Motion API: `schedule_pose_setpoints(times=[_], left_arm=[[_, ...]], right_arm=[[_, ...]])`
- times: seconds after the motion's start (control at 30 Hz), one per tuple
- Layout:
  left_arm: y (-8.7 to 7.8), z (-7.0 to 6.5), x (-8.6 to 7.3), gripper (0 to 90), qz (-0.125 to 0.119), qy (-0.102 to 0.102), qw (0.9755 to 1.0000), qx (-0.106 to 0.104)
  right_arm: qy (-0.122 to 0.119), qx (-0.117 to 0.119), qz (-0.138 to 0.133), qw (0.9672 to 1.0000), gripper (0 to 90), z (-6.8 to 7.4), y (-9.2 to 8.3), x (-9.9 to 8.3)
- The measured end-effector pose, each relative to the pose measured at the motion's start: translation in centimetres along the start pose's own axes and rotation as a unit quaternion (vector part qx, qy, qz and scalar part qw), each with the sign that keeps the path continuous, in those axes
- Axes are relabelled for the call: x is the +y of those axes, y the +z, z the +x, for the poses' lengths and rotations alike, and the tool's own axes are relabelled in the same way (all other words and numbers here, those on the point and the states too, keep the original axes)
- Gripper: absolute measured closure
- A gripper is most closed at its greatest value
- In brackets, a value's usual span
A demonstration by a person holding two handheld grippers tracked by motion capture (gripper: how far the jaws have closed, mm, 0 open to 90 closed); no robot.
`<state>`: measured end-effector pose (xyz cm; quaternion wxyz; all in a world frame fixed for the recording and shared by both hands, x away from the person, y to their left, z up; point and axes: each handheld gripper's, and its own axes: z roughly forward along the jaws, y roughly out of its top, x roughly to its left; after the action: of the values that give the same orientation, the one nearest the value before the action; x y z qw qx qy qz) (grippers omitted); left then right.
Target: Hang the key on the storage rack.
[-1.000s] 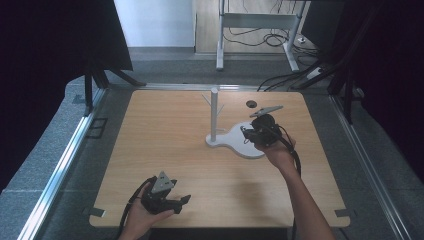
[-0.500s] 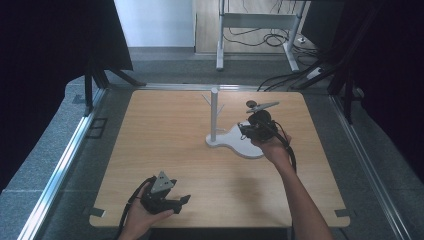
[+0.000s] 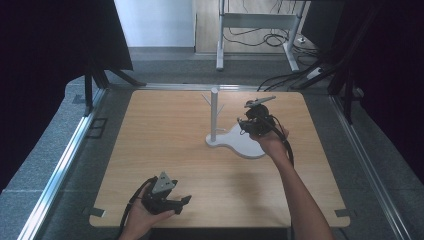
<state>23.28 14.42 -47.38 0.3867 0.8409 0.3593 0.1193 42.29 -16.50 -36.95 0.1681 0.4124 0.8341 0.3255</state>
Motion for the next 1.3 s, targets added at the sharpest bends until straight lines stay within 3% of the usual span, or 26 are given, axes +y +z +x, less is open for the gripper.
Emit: schedule_pose_setpoints(times=[0.53, 1.13, 1.3], left_arm=[[0.0, 0.0, 0.0, 28.1, 0.0, 0.0, 1.0, 0.001], [-0.1, 0.1, 0.0, 28.1, -0.004, -0.003, 1.0, 0.002], [-0.1, 0.0, 0.0, 28.1, -0.003, -0.001, 1.0, 0.0]], right_arm=[[-0.003, 0.007, -0.004, 1.0, 84.6, -0.5, 0.7, 1.6], [0.0, -0.005, -0.006, 1.0, 84.6, -1.3, 1.4, 3.4], [0.001, -0.009, 0.004, 1.0, 84.6, -1.4, 2.1, 3.5]])
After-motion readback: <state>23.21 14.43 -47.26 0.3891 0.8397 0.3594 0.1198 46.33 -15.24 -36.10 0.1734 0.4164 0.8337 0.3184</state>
